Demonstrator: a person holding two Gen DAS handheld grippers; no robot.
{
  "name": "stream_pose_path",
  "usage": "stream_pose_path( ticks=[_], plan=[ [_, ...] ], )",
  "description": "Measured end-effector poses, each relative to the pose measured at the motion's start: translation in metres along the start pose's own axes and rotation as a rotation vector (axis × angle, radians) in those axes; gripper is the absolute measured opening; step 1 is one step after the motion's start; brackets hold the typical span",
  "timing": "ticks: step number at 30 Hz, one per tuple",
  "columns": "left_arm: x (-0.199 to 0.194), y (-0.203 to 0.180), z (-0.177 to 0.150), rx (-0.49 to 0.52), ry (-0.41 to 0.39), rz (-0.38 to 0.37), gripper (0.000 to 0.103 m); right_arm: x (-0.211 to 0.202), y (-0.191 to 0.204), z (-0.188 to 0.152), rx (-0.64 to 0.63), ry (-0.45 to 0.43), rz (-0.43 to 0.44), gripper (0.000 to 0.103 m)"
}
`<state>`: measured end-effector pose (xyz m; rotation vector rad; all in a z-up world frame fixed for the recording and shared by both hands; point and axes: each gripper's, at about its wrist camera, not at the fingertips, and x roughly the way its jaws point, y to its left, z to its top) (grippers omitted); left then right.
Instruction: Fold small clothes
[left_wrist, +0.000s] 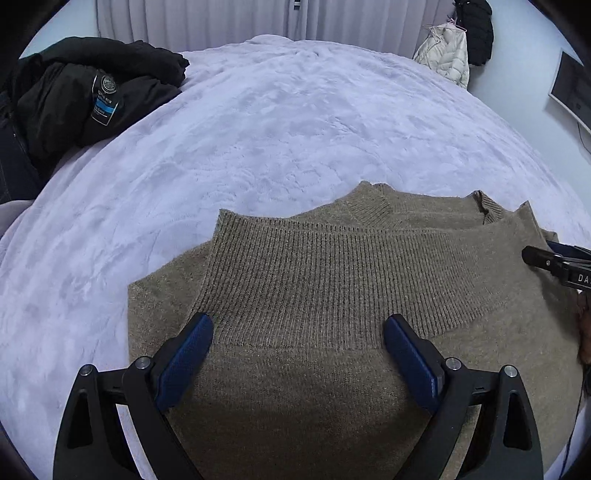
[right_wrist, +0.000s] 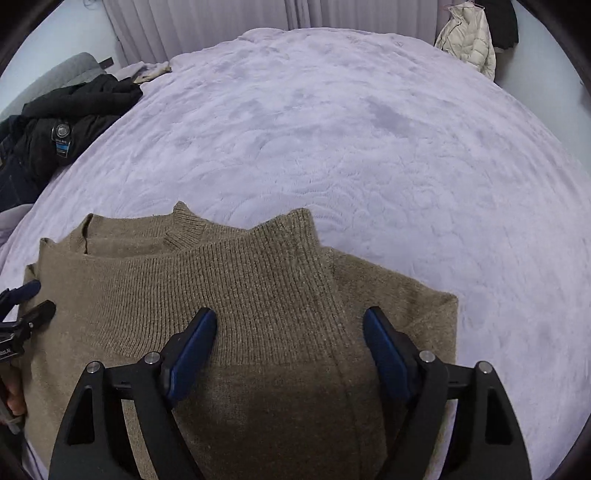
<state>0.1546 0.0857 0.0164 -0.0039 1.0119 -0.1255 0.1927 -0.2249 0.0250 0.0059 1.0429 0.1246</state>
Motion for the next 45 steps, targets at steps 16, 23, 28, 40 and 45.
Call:
stream_pose_path(
  ticks=[16,23,28,40,45],
  plan=[
    [-0.066,-0.007,-0.111,-0.066,-0.019,-0.023,0.100,-0.014,0.072,-0.027,-0.129,0.046,-0.132,0.099],
    [-0.085,-0.005,-0.107,-0.114,-0.057,-0.053,0.100,-0.046,0.107,-0.031,-0.124,0.004,-0.049,0.100],
    [-0.052,-0.012,-0.100,-0.073,0.026,-0.004,0.102,-0.013,0.166,-0.044,-0.320,0.045,-0.071,0.100],
    [-0.067,-0.032,-0.072,-0.096,-0.025,-0.064,0.102,-0.048,0.096,-0.035,-0.091,0.036,0.047,0.102],
    [-0.041,-0.047,-0.082,0.016,-0.004,0.037,0.103,-0.047,0.085,-0.079,-0.234,-0.003,-0.083,0.102]
  ],
)
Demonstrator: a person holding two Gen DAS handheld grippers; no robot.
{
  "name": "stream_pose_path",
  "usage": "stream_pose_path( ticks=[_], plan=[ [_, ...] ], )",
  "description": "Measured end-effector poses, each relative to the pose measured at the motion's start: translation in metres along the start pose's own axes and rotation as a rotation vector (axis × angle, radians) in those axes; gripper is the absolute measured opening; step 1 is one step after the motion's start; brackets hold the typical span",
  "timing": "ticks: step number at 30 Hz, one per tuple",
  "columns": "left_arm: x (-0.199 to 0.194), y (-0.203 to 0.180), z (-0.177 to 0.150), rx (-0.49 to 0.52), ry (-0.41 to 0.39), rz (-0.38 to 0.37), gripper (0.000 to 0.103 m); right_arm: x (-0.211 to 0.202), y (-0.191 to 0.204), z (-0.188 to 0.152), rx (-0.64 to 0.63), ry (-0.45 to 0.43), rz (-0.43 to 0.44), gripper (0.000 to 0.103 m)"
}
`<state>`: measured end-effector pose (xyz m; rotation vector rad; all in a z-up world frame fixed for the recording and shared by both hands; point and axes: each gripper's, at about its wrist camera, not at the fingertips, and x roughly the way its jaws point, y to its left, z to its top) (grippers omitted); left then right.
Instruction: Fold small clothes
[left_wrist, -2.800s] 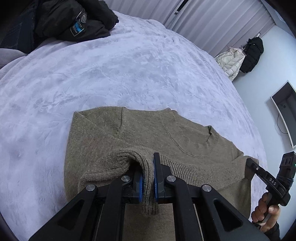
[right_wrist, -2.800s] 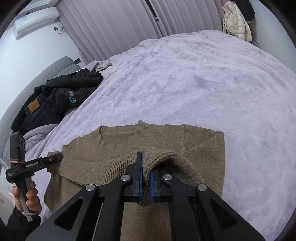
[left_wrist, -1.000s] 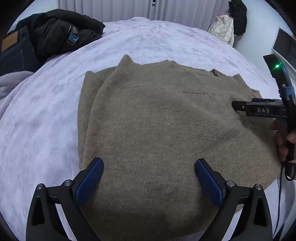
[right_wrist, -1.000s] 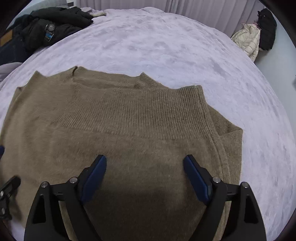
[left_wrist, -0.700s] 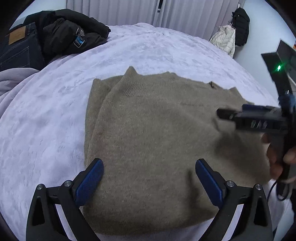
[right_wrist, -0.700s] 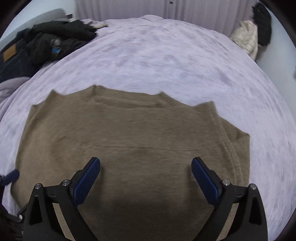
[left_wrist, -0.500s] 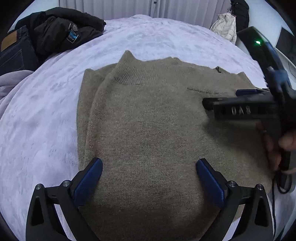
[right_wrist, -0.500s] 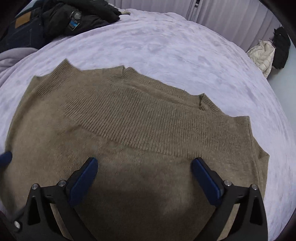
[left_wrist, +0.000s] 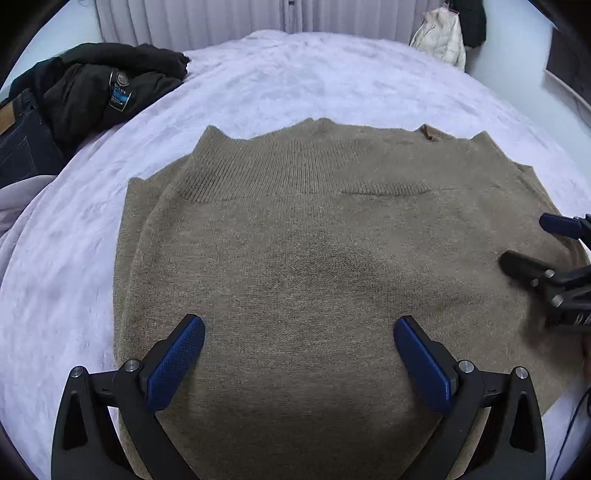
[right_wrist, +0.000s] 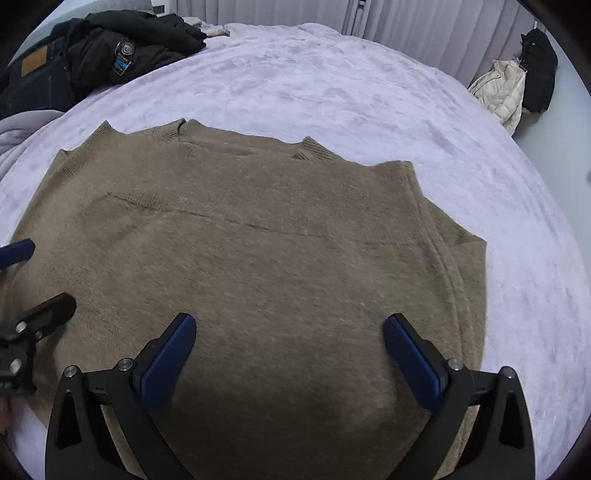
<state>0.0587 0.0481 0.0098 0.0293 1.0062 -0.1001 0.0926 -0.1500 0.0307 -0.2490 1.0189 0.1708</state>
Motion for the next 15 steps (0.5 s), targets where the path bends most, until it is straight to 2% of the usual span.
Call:
stream_pose_path(
  ticks=[3,6,9,10,12,15],
  plan=[
    [-0.010,0.023,-0.008,-0.041,0.002,-0.002,0.103,-0.008,-0.038,-0.013,0.067,-0.018,0.022,0.102],
    [-0.019,0.044,-0.016,-0.090,0.014,-0.059,0.103,-0.012,-0.068,-0.018,0.129,0.001,0.001,0.102],
    [-0.036,0.038,-0.015,-0.113,-0.002,-0.015,0.103,-0.029,-0.081,-0.026,0.211,0.003,-0.016,0.102],
    [-0.044,0.033,-0.014,-0.116,-0.025,-0.019,0.103,-0.038,-0.077,-0.029,0.212,-0.019,-0.021,0.102],
    [-0.057,0.017,-0.011,-0.107,-0.066,-0.089,0.103,-0.055,-0.057,-0.035,0.171,-0.070,-0.010,0.102],
    [-0.055,-0.006,-0.011,-0.046,-0.071,-0.102,0.103,-0.066,-0.003,-0.044,0.017,-0.105,0.031,0.102]
  ],
)
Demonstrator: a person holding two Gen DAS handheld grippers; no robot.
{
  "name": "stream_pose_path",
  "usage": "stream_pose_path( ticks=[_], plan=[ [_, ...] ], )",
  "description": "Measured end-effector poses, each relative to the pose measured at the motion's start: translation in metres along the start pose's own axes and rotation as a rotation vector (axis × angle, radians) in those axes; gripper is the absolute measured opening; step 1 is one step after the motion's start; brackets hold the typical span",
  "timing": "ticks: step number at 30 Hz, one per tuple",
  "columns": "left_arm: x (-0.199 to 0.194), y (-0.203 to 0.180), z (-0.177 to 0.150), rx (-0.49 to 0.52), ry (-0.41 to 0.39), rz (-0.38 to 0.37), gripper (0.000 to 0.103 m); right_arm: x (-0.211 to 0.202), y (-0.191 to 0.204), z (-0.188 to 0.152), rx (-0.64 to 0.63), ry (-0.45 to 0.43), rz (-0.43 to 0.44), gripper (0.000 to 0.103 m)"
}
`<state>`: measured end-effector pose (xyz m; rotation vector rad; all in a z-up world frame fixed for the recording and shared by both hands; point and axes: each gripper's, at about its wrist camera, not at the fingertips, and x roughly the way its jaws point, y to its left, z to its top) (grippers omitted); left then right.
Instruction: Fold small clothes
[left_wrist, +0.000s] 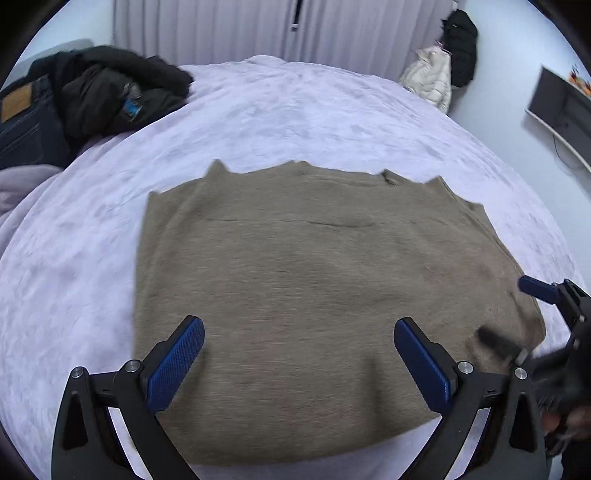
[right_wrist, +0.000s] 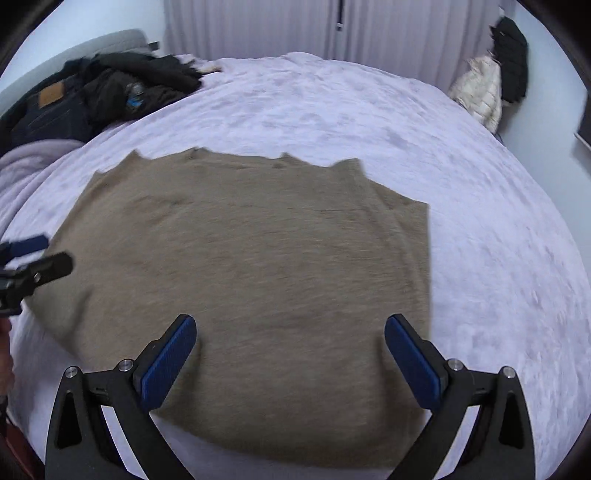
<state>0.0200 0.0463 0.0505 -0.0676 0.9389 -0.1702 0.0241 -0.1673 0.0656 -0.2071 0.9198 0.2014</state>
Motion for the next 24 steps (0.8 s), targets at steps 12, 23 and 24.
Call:
stream_pose_path(
  ticks=[12,23,24],
  plan=[
    [0.006,0.045,-0.053,-0.001,0.060,0.049,0.103,0.011,-0.010,-0.041,-0.002,0.039,0.058,0.102],
    [-0.021,0.044,0.006,-0.067,-0.018,0.091,0.103,-0.042,-0.038,-0.010,0.064,-0.051,-0.050,0.102],
    [-0.008,0.046,0.022,-0.103,0.008,0.082,0.103,-0.042,-0.035,0.004,0.074,-0.073,-0.076,0.102]
  ],
)
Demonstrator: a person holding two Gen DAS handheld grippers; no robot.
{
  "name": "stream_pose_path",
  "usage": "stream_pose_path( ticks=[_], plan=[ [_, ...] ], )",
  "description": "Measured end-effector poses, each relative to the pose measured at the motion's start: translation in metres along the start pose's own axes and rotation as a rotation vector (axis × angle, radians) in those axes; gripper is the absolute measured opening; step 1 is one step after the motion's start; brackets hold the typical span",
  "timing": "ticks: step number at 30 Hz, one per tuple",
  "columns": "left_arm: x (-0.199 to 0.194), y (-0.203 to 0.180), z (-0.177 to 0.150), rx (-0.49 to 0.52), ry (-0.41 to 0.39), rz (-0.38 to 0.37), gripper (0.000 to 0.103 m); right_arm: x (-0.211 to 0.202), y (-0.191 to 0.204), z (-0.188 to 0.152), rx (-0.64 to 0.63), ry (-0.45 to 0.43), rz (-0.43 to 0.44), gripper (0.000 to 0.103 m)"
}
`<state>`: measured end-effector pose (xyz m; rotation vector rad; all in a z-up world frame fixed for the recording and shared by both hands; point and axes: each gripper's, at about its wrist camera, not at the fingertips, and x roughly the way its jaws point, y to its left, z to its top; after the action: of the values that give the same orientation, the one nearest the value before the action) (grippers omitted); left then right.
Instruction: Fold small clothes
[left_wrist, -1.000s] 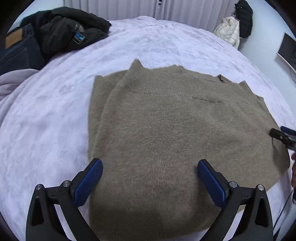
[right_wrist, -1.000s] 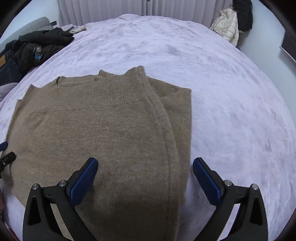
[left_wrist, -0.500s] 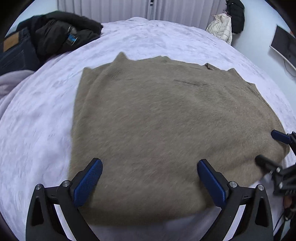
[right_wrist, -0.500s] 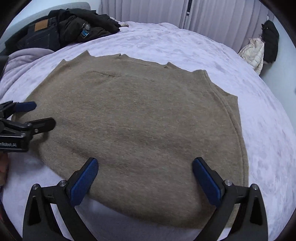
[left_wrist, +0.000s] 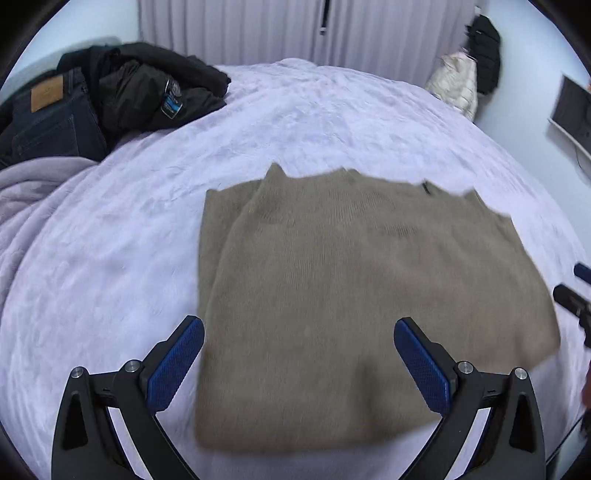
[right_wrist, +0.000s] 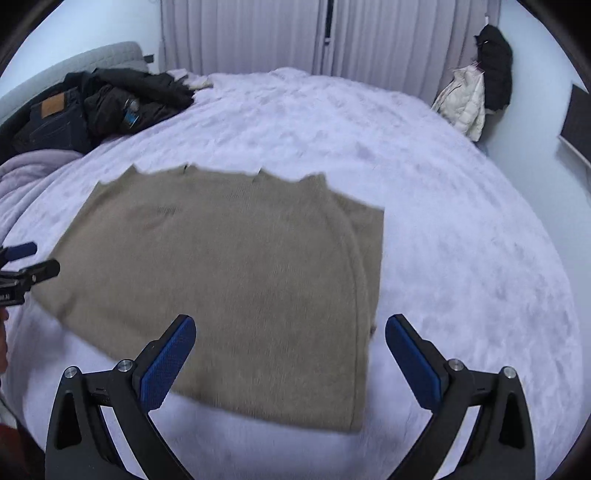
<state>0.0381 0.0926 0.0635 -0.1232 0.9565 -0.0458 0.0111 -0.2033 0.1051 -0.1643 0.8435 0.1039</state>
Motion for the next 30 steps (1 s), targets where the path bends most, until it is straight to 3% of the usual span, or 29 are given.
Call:
stream_pose_path(
  ticks=[2,4,7,10,13,17,22,25,30],
  plan=[
    [0.025,-0.004,0.019,-0.044,0.057,0.018,0.103,0.015,0.016,0.026,-0.015,-0.009,0.011,0.102],
    [0.041,-0.011,0.028,-0.051,0.067,0.023,0.103,0.040,0.034,0.039,-0.038,0.039,0.055,0.102],
    [0.063,-0.013,0.029,-0.047,0.086,0.058,0.103,0.080,0.057,0.043,-0.090,0.146,0.027,0.102],
    [0.079,-0.009,0.019,-0.010,0.111,0.072,0.103,0.114,0.053,0.034,-0.088,0.214,-0.016,0.102],
    [0.074,-0.006,0.010,0.032,0.068,0.051,0.103,0.114,0.026,0.024,0.006,0.181,0.063,0.102],
    [0.064,-0.002,0.004,0.068,0.064,0.033,0.103,0.104,0.009,0.012,0.012,0.152,-0.004,0.102],
    [0.034,0.006,0.001,0.084,0.054,0.030,0.103,0.090,-0.009,0.008,0.071,0.138,0.014,0.102],
    [0.016,0.038,-0.001,0.001,0.013,-0.029,0.103,0.063,-0.002,0.011,0.056,0.082,0.005,0.102],
    [0.048,0.100,-0.005,-0.258,0.147,-0.201,0.103,0.047,0.020,0.011,0.012,0.057,0.047,0.102]
  ],
)
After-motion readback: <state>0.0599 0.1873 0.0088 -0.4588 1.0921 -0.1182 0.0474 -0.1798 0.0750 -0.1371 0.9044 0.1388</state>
